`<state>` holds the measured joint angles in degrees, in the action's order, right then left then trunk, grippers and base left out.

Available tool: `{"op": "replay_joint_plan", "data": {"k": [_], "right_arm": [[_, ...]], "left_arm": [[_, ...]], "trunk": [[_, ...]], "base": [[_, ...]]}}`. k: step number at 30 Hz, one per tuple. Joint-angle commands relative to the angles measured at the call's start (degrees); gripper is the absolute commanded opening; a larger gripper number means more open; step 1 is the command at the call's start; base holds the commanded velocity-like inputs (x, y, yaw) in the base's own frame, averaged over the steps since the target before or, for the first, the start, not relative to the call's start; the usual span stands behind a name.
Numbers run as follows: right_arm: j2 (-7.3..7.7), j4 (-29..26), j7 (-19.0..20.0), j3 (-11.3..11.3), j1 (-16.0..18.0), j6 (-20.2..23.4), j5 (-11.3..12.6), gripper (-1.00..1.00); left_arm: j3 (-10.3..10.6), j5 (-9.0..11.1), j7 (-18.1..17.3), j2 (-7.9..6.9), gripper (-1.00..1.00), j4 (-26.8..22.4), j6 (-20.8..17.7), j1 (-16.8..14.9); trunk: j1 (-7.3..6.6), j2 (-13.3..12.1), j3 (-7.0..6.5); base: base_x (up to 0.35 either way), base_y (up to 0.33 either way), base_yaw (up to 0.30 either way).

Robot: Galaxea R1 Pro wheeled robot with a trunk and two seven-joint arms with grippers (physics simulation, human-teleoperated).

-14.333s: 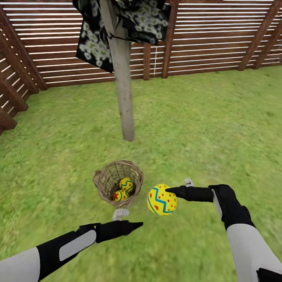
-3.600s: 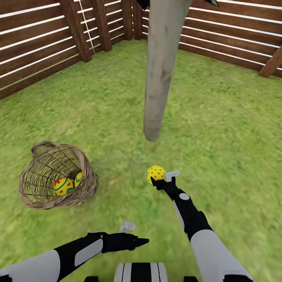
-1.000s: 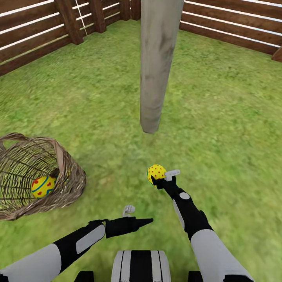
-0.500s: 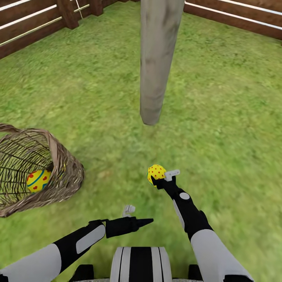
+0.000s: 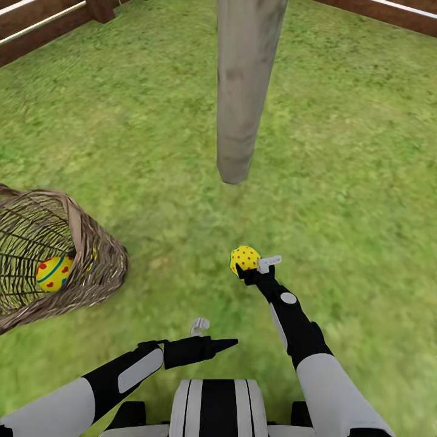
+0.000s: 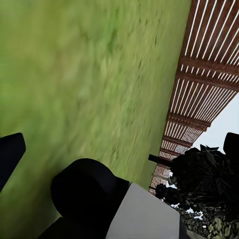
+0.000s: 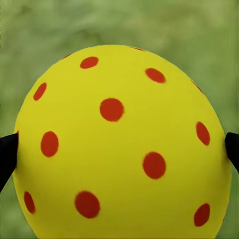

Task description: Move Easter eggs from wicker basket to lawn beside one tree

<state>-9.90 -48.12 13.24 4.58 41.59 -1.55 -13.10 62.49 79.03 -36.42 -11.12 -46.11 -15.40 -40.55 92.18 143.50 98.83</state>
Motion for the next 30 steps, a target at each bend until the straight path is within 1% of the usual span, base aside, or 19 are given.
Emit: {"op": "replay_joint_plan", "data": {"k": [1,2,5,8,10,12,18,21,23,24,25,27,29,30], "right_arm": [[-0.1,3.22,0.45,0.51,0.01,0.06,-0.77,-1.0],[-0.1,2.04,0.5,0.56,0.01,0.72,-0.78,-1.0],[-0.1,-0.45,0.56,0.56,0.04,5.59,-0.78,-1.0],[-0.1,-4.9,0.56,0.59,0.04,11.46,-0.77,-1.0],[-0.1,-6.35,0.56,0.6,0.04,14.84,-0.77,-1.0],[-0.1,-6.52,0.56,0.6,0.03,15.7,-0.78,-1.0],[-0.1,-6.57,0.56,0.52,0.01,16.01,-0.71,-1.0],[-0.1,-6.73,0.56,0.44,0.0,16.86,-0.7,-1.0],[-0.1,-7.68,0.59,0.43,-0.01,17.13,-0.7,-1.0],[-0.1,-8.24,0.62,0.4,0.02,18.26,-0.64,-1.0],[-0.1,-8.84,0.63,0.36,0.04,20.46,-0.64,-1.0],[-0.1,-9.91,0.63,0.35,0.03,21.78,-0.61,-1.0],[-0.1,-10.15,0.6,0.37,0.03,22.07,-0.61,-1.0],[-0.1,-10.15,0.6,0.39,0.03,22.13,-0.61,1.0]], "left_arm": [[0.18,0.6,-0.06,-0.04,1.0,0.02,-0.39,-0.06],[0.18,0.6,-0.06,-0.04,1.0,0.04,-0.36,-0.06],[0.18,0.6,0.01,-0.04,1.0,0.06,-0.33,-0.06],[0.18,0.6,-0.03,-0.04,1.0,0.06,-0.33,-0.06],[0.18,0.6,-0.02,-0.04,1.0,0.06,-0.33,-0.06],[0.18,0.6,-0.04,-0.04,1.0,0.06,-0.33,-0.06],[0.18,0.6,-0.05,-0.04,1.0,0.02,-0.33,-0.06],[0.18,0.6,-0.06,-0.04,1.0,-0.02,-0.33,-0.06],[0.18,0.6,-0.06,-0.04,1.0,-0.01,-0.33,-0.06],[0.18,0.6,-0.06,-0.04,1.0,-0.02,-0.33,-0.06],[0.18,0.6,-0.06,-0.04,1.0,0.01,-0.33,-0.06],[0.18,0.6,-0.06,-0.04,1.0,0.03,-0.33,-0.06],[0.18,0.6,-0.06,-0.05,1.0,-0.01,-0.33,-0.06],[0.18,0.6,-0.06,-0.04,1.0,-0.02,-0.33,-0.06]], "trunk": [[0.01,0.01,0.03],[0.01,0.01,0.03],[0.01,0.01,0.03],[0.01,0.01,0.03],[0.01,0.01,0.03],[0.01,0.01,0.03],[0.01,0.01,0.03],[0.01,0.01,0.03],[0.01,0.01,0.03],[0.01,0.01,0.03],[0.01,0.01,0.03],[0.01,0.01,0.03],[0.01,0.01,0.03],[0.01,0.01,0.03]], "base": [[0.0,0.0,0.0],[0.0,0.0,0.0],[0.0,0.0,0.0],[0.0,0.0,0.0],[0.0,0.0,0.0],[0.0,0.0,0.0],[0.0,0.0,0.0],[0.0,0.0,0.0],[0.0,0.0,0.0],[0.0,0.0,0.0],[0.0,0.0,0.0],[0.0,0.0,0.0],[0.0,0.0,0.0],[0.0,0.0,0.0]]}}
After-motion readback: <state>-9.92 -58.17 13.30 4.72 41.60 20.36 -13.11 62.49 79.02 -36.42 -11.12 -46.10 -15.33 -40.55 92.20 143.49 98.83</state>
